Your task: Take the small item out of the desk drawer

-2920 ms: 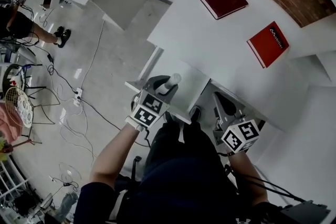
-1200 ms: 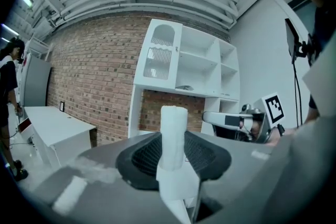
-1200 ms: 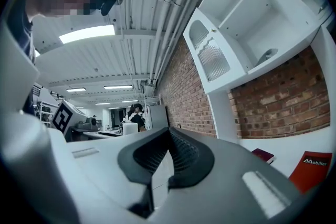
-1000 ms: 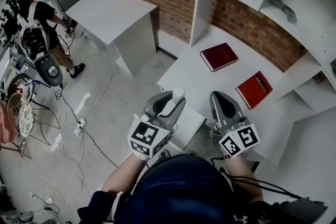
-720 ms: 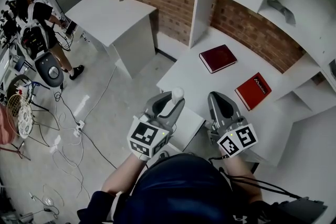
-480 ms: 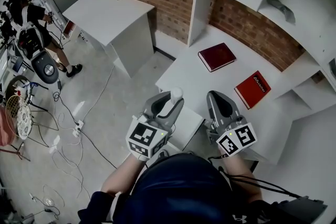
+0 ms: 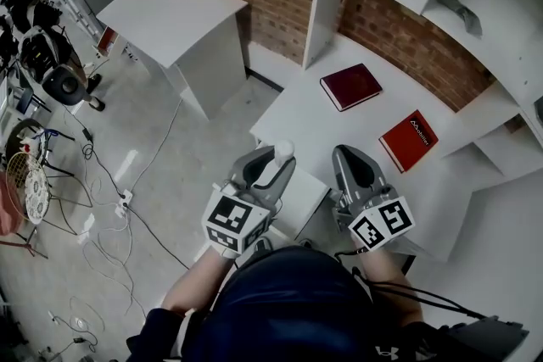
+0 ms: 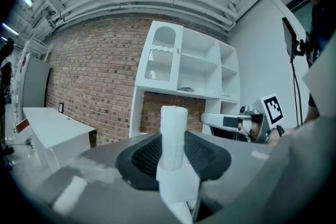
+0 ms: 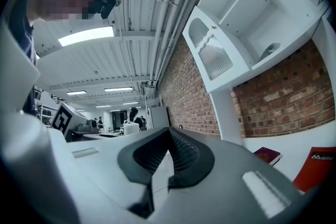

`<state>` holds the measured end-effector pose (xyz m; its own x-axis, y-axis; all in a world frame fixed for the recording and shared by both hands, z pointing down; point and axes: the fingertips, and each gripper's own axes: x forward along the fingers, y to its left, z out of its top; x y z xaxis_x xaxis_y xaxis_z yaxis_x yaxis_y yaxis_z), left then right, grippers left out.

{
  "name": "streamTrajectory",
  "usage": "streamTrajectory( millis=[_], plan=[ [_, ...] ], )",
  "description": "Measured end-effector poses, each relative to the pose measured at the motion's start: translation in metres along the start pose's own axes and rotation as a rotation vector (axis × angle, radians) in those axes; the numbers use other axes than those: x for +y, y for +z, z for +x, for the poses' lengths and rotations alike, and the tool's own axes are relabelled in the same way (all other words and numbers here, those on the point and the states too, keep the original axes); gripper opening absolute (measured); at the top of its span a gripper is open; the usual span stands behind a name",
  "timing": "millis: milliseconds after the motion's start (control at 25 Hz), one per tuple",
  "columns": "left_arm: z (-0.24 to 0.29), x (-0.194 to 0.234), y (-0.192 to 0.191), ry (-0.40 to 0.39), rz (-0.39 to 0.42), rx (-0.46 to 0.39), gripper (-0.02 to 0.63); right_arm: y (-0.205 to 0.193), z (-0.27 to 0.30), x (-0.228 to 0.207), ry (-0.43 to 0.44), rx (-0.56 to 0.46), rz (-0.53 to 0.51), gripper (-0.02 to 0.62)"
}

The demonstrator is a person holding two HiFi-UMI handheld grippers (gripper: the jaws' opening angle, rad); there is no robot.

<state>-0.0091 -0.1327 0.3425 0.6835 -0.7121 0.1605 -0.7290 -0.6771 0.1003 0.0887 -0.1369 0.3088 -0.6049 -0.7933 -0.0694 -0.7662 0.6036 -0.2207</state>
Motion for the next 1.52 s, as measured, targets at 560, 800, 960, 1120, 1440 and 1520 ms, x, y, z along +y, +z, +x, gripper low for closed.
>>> streamTrajectory(
  millis=[560, 800, 960, 1120, 1440, 1520],
  plan=[
    [0.005, 0.003, -0.006, 0.003, -0.008, 0.02, 0.142, -0.006, 0.005, -0.006, 0.002, 0.02, 0.013, 0.002],
    [0.007, 0.002, -0.008, 0.006, -0.011, 0.029, 0.142, -0.008, 0.006, -0.007, 0.009, 0.026, 0.018, 0.002],
    [0.006, 0.002, -0.008, 0.009, -0.008, 0.032, 0.141, -0.009, 0.005, -0.006, 0.01, 0.029, 0.021, 0.002],
    [0.006, 0.001, -0.01, 0.011, -0.01, 0.034, 0.141, -0.01, 0.004, -0.007, 0.015, 0.031, 0.022, 0.002],
    [0.004, 0.001, -0.012, 0.016, -0.013, 0.037, 0.141, -0.013, 0.002, -0.004, 0.016, 0.04, 0.023, 0.002],
    [0.004, 0.001, -0.014, 0.016, -0.014, 0.038, 0.141, -0.014, 0.001, -0.005, 0.014, 0.041, 0.023, 0.002]
  ],
)
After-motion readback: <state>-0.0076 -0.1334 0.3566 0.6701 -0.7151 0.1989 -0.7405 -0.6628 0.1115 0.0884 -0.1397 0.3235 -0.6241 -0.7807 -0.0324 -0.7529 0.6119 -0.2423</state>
